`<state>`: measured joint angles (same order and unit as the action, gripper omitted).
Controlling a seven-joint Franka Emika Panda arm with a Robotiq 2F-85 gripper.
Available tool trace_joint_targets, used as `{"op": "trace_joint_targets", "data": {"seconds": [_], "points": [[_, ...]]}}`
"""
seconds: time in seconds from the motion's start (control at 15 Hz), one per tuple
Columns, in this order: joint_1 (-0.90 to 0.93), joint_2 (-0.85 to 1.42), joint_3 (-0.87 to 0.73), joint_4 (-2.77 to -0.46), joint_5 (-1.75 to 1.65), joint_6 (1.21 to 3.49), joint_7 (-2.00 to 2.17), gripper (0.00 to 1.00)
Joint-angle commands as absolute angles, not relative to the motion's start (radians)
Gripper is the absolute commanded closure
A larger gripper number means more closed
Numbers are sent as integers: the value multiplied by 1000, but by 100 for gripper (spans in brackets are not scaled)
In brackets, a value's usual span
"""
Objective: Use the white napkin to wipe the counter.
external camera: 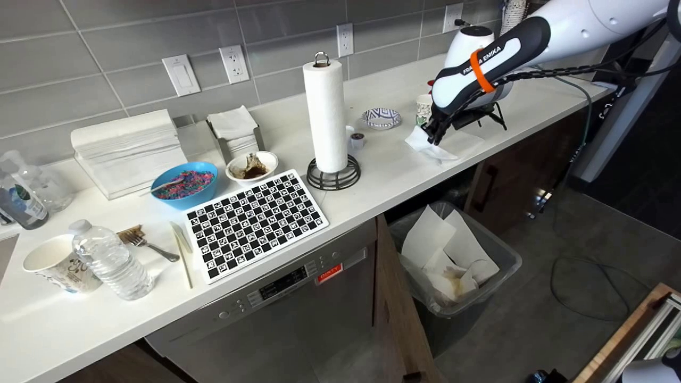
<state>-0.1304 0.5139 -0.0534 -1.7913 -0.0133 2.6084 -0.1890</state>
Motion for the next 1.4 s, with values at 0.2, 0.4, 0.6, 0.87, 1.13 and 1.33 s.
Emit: {"op": "trace_joint_targets", "data": {"seconds": [0.2, 0.4, 0.6, 0.87, 1.13, 1.33], "points": [[-130, 554, -59, -1794, -13, 2625, -127, 100], [-133, 555, -51, -1812, -10, 2591, -132, 100], [-139, 539, -39, -1823, -11, 2530, -163, 100], [-146, 501, -18, -1842, -8, 2405, -237, 100], [-138, 469, -17, -1862, -22, 2260, -293, 100], [-137, 450, -13, -1871, -27, 2141, -343, 100]]}}
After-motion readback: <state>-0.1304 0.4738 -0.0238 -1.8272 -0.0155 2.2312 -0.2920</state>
